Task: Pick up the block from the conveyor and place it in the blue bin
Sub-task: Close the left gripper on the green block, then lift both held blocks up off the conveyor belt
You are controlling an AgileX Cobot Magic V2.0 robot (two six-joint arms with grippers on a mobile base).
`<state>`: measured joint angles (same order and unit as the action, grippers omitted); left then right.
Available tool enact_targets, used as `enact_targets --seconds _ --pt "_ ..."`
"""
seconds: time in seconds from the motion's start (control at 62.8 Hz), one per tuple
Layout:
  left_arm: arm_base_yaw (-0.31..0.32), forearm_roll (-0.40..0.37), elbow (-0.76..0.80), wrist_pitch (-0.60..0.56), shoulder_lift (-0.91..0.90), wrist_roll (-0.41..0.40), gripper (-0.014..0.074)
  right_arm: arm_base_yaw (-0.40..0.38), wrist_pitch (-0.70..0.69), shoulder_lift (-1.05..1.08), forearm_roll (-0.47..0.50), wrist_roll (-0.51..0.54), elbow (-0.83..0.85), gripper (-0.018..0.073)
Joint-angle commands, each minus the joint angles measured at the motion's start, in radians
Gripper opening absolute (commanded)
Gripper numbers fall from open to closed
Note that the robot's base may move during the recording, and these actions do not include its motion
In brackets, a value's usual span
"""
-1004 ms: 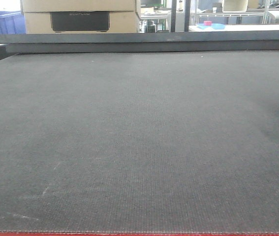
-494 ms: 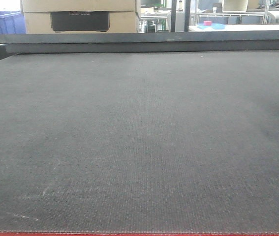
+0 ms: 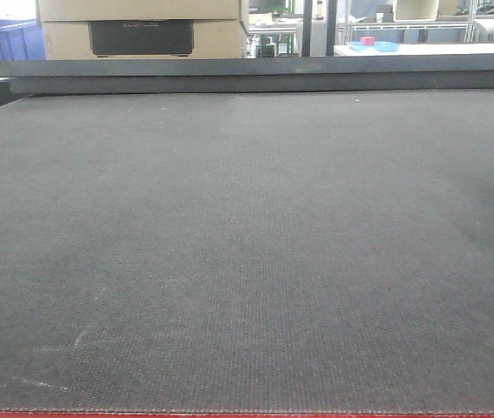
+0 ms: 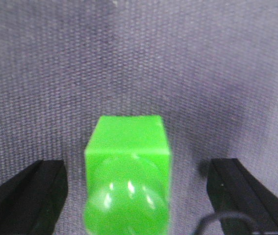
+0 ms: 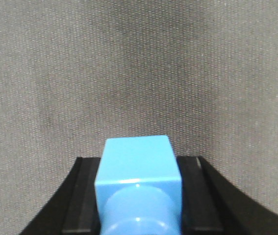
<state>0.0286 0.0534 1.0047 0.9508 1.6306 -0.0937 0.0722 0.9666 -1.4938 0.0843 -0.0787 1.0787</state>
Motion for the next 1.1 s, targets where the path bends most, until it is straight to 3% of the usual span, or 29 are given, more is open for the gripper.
enact_targets --seconds 0.0,0.255,0.335,0.414,0.653,0.892,1.004,1.083 --pt "0.004 0.017 -0.002 -0.008 0.008 -0.025 0.0475 0.001 0.002 0.009 0.000 0.001 -0.001 -0.0168" --pt "0.004 0.016 -0.002 -0.012 0.008 -0.041 0.0472 0.001 -0.002 0.009 0.000 0.001 -0.001 -0.0168" --pt "0.004 0.016 -0.002 -0.012 0.008 -0.041 0.0435 0.001 -0.002 0.009 0.000 0.001 -0.001 -0.0168" --pt "0.004 0.016 -0.002 -0.012 0.008 -0.041 0.0332 0.001 -0.002 0.009 0.000 0.001 -0.001 -0.0168" --pt "0.004 0.016 0.032 -0.012 -0.009 -0.041 -0.0112 0.001 -0.017 0.009 0.000 0.001 -0.001 -0.0168" --pt "0.004 0.009 0.062 -0.043 -0.084 -0.028 -0.0111 0.001 -0.012 0.009 0.000 0.001 -0.001 -0.0168" --pt "0.007 -0.036 0.062 -0.092 -0.142 0.048 -0.0111 0.001 -0.018 0.009 0.000 0.005 -0.001 -0.0168" --pt "0.007 -0.093 0.062 -0.153 -0.185 0.108 -0.0111 0.013 -0.046 0.019 0.002 0.067 -0.001 -0.0168"
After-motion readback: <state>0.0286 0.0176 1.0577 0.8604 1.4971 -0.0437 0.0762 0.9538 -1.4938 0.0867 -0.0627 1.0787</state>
